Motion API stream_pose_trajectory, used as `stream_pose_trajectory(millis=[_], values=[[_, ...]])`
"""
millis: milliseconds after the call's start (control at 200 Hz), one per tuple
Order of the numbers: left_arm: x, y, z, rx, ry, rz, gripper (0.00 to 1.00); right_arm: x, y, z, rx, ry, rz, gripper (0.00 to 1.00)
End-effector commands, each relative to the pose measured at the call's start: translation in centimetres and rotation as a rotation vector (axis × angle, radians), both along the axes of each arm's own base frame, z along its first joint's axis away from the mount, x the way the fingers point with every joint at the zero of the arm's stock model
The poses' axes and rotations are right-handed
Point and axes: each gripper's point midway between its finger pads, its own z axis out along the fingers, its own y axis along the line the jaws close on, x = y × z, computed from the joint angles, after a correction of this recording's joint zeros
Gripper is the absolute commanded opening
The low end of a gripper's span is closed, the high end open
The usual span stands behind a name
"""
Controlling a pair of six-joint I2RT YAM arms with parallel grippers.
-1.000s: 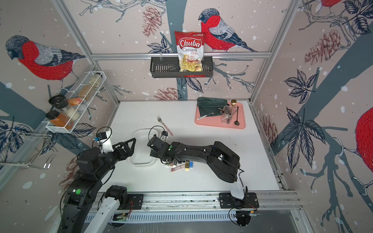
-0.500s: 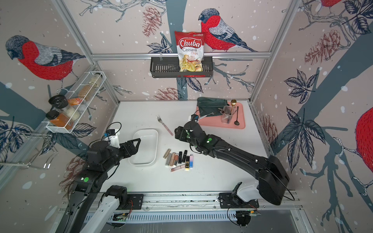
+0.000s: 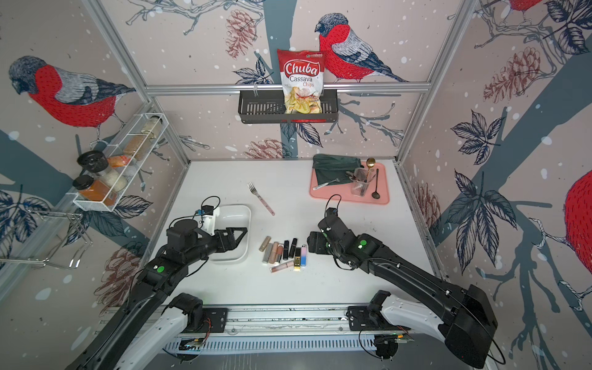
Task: Put the lipstick into the storage box
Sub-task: Pick up the lipstick at the center of the board.
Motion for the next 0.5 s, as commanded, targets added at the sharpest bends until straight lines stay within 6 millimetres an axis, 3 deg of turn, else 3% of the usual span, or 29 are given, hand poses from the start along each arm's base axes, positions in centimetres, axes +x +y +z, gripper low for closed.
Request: stream_pose_trajectory(millis=[0, 160, 280, 495], values=[[0.7, -1.2, 0.3, 0.014, -0.042, 0.005, 0.88, -0.9, 0.2, -2.0, -0.049, 0.054, -0.002, 0.8], [0.5, -2.3, -1.0, 0.03, -0.02, -0.028, 0.88, -1.2, 0.4, -4.0, -0.099, 0.079, 0.005, 0.74], [0.4, -2.5, -1.7, 0.044, -0.012, -0.04, 0.89, -1.3, 0.9, -5.0, -0.078, 0.089, 0.011, 0.63], [0.3, -2.0, -1.5, 0.067, -0.045, -0.038, 0.91, -1.1, 1.9, -6.7, -0.068, 0.119, 0.024, 0.55]])
